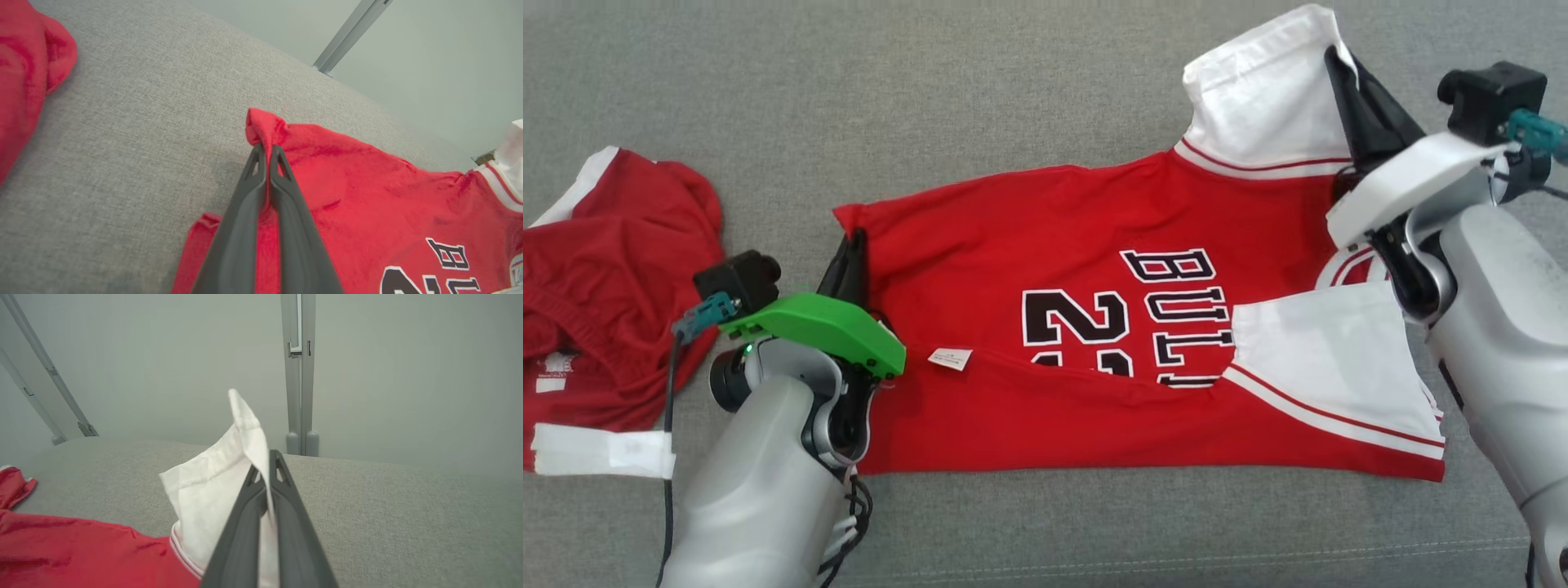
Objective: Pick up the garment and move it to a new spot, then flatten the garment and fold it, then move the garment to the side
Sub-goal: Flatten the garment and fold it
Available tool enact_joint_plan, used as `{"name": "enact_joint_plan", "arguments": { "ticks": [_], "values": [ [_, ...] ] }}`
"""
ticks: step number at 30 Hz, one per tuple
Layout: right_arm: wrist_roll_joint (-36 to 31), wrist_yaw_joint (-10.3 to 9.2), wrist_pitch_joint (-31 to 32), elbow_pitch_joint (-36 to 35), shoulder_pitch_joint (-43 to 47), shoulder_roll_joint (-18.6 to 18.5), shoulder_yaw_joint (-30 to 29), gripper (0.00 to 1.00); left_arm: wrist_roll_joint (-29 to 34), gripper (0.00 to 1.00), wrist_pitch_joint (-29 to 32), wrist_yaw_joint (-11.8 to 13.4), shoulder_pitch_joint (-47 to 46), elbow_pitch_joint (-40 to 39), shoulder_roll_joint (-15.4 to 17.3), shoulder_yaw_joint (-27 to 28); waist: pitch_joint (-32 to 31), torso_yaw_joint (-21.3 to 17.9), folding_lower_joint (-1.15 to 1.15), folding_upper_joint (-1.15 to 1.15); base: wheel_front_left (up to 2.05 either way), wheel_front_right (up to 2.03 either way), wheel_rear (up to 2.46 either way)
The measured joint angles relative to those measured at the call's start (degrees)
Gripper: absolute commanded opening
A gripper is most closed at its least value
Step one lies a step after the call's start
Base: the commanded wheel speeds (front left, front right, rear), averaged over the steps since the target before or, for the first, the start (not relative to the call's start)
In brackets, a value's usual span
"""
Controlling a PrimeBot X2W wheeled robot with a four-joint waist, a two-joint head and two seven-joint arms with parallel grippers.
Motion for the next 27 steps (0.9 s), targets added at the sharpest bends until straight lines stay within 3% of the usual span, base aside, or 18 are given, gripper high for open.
{"name": "enact_joint_plan", "arguments": {
  "ticks": [15,27],
  "values": [
    [-5.82,0.0,0.01,-13.19,24.62,-0.64,-3.31,0.0,-1.67,0.0,-0.77,-1.24,13.27,-4.28,1.18,3.81,-7.44,-3.25,0.0,0.0,0.0,0.0,0.0],
    [-10.31,0.01,0.01,-16.48,32.33,-2.05,-4.12,0.01,-1.92,0.0,-0.78,-0.83,18.81,-6.44,1.96,3.81,-8.98,-4.79,0.0,0.0,0.0,0.0,0.0]
  ]
}}
